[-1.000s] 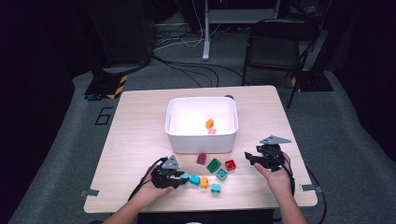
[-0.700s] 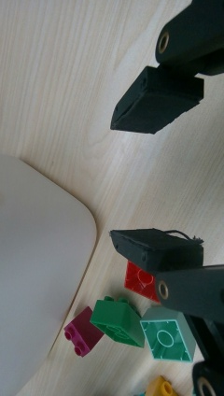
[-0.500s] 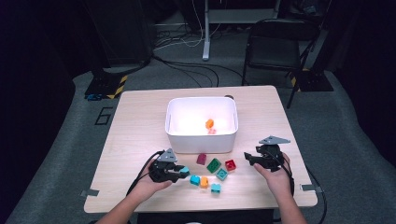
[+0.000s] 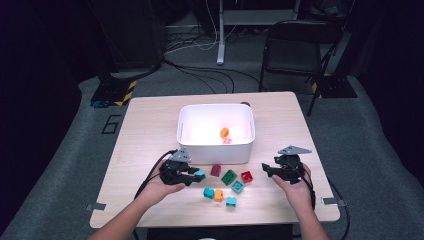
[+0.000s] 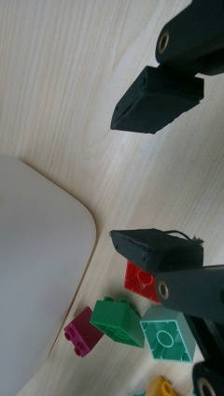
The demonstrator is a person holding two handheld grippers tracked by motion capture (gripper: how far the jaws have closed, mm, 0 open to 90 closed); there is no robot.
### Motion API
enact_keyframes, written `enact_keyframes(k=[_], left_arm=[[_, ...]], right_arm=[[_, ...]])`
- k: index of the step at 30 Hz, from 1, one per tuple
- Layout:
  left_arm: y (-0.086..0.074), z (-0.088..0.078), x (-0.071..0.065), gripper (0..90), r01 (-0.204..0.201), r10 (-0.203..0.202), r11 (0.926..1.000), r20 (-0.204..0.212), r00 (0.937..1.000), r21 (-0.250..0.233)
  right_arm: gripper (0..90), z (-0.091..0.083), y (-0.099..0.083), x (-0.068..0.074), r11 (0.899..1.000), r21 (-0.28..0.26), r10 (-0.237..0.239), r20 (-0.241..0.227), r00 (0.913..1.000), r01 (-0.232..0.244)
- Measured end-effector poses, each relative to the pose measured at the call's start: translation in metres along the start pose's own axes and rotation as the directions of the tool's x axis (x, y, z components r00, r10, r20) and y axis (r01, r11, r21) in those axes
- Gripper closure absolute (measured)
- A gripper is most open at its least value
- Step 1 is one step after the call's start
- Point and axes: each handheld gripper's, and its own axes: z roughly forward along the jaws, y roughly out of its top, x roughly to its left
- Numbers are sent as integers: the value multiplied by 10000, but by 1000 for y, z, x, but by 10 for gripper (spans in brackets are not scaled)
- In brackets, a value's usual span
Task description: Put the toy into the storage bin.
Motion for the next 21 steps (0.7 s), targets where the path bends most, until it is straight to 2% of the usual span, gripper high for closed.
enact_keyframes(k=[10, 12, 21], left_arm=[[31, -17, 2, 672, -69, 70, 9999, 96, 9999, -112], [42, -22, 3, 672, -93, 96, 9998, 161, 9998, -184], [73, -33, 3, 672, -350, 352, 9988, 43, 9994, -352]], right_arm=[[392, 0, 0, 0, 10000, -7, 11, 0, 10000, -11], [392, 0, 0, 0, 10000, -5, 69, -3, 10000, -69], [392, 0, -1, -2, 10000, 11, 80, -20, 10000, -80]])
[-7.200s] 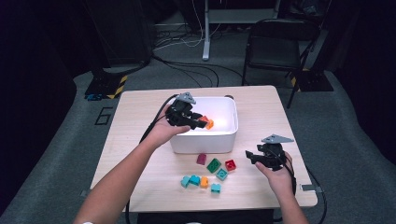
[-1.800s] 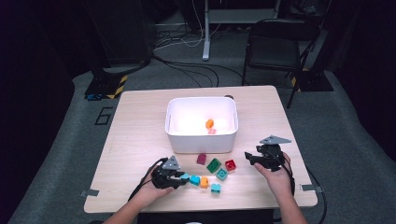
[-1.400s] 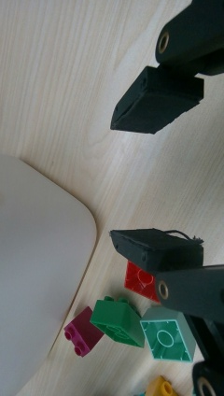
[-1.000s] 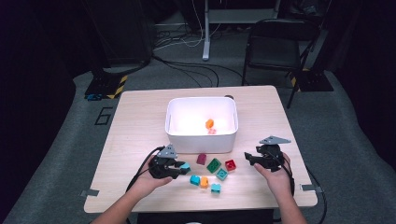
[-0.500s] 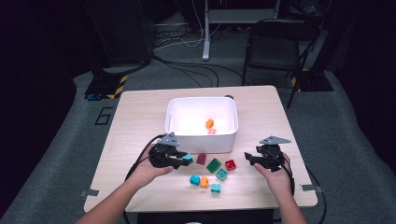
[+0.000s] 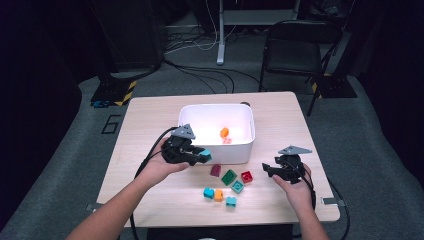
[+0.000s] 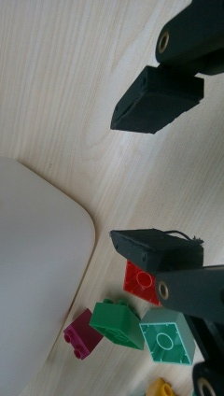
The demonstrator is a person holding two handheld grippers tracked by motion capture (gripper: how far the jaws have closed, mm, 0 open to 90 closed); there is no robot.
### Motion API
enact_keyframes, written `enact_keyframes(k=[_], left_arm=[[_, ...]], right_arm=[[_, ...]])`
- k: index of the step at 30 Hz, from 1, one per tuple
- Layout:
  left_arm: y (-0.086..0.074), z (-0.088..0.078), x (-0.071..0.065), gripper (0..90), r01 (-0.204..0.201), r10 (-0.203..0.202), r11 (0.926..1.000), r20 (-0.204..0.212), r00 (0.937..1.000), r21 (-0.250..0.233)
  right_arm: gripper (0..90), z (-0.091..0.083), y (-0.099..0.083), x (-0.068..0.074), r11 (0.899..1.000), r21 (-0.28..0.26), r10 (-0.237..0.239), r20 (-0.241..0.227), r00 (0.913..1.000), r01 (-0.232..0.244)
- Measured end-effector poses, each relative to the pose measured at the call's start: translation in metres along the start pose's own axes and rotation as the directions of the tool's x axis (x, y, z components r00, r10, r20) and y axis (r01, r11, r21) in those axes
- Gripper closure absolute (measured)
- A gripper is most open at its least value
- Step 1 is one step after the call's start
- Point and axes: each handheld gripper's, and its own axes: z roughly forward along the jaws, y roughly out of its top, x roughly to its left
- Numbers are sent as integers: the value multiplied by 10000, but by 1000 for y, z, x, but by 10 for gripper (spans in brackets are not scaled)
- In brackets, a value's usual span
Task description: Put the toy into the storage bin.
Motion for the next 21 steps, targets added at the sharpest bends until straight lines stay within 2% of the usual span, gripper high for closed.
enact_keyframes(k=[11, 21], left_arm=[[27, 4, 14, 672, -124, 125, 9998, 30, 9999, -130], [53, 19, 38, 673, -207, 205, 9994, -73, 9998, -270]], right_arm=[[391, 0, 0, 0, 10000, 26, 1, 27, 10000, -1], [390, 0, 0, -1, 10000, 14, 27, 40, 10000, -27]])
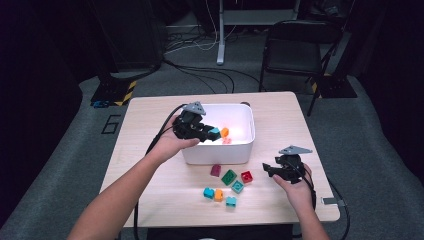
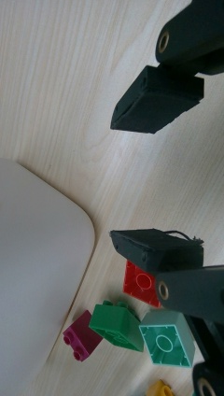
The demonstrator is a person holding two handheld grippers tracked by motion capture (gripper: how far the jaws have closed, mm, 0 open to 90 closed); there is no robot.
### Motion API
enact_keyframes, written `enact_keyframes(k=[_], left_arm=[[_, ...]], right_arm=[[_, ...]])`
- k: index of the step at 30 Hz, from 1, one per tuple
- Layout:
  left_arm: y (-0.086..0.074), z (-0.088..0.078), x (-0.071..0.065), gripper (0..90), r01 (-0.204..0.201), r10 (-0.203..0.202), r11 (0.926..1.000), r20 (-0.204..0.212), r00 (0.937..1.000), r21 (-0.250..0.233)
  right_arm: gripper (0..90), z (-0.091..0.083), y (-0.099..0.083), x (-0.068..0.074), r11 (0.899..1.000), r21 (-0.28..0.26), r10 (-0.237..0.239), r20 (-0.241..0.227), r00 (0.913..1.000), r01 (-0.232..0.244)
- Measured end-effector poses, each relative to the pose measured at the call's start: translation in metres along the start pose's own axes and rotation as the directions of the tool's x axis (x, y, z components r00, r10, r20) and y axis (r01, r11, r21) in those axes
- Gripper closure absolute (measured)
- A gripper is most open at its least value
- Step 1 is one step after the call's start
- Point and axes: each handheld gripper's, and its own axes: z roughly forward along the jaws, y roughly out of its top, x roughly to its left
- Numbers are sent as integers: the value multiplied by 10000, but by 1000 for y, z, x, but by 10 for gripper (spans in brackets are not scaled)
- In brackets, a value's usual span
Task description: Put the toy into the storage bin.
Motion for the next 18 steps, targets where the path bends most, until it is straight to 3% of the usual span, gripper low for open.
enact_keyframes(k=[11, 18], left_arm=[[12, 28, 29, 672, 135, -130, 9997, -300, 9995, 179], [15, 45, 46, 672, 251, -247, 9995, -172, 9995, 192]], right_arm=[[390, 0, 0, -1, 10000, 6, -24, -15, 10000, 24], [390, 2, 0, -1, 10000, 30, -77, -17, 10000, 77]])
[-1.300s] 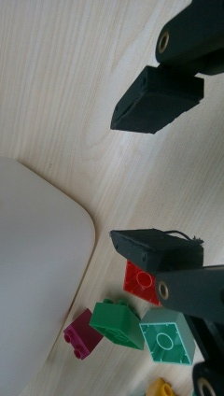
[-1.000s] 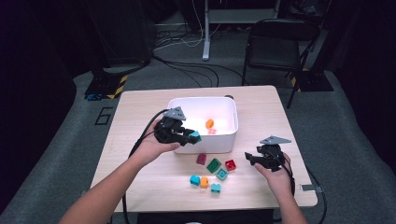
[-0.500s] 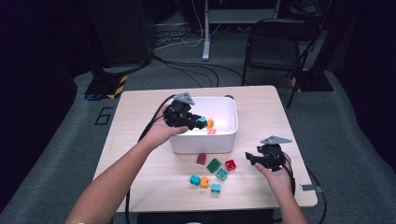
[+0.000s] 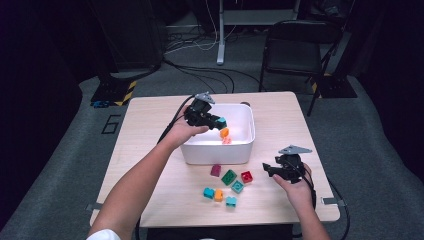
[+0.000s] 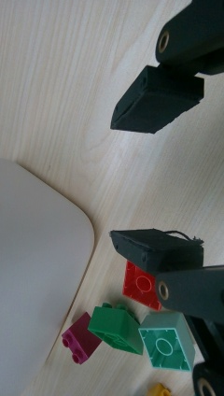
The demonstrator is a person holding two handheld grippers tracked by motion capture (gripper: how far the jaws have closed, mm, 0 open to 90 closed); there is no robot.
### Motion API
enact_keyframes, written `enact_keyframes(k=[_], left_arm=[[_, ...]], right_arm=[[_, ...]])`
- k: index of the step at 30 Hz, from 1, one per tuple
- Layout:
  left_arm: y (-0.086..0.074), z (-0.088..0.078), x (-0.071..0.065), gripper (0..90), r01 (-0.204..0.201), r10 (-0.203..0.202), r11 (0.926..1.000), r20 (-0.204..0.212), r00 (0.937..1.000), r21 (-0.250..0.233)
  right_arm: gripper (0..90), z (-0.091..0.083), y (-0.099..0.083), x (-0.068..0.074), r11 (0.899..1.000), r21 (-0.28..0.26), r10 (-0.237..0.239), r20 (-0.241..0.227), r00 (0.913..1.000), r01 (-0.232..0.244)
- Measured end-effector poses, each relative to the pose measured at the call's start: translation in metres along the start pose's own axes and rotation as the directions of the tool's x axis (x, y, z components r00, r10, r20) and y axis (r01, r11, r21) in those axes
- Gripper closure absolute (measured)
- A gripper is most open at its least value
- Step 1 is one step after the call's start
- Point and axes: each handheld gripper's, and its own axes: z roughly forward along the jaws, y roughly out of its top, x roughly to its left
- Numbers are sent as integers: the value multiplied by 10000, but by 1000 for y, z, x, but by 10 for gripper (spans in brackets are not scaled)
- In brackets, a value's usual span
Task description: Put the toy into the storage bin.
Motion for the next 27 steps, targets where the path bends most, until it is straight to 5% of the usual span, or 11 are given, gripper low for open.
enact_keyframes(k=[5, 15, 23, 27], left_arm=[[2, 14, 9, 672, 193, -190, 9996, 169, 9997, -193], [-5, 39, 22, 671, 192, -185, 9986, -136, 9997, 493], [-8, 39, 25, 593, 528, -515, 9964, -215, 9984, 666], [-7, 33, 20, 589, 177, -139, 9964, -459, 9988, 828]], right_arm=[[389, 1, 0, 1, 10000, 25, -56, -11, 10000, 56], [389, 0, 1, -1, 10000, -27, -66, -1, 10000, 66], [389, 0, 1, 0, 10000, -54, -43, -22, 10000, 43], [388, 0, 1, 0, 10000, -44, -36, -16, 10000, 36]])
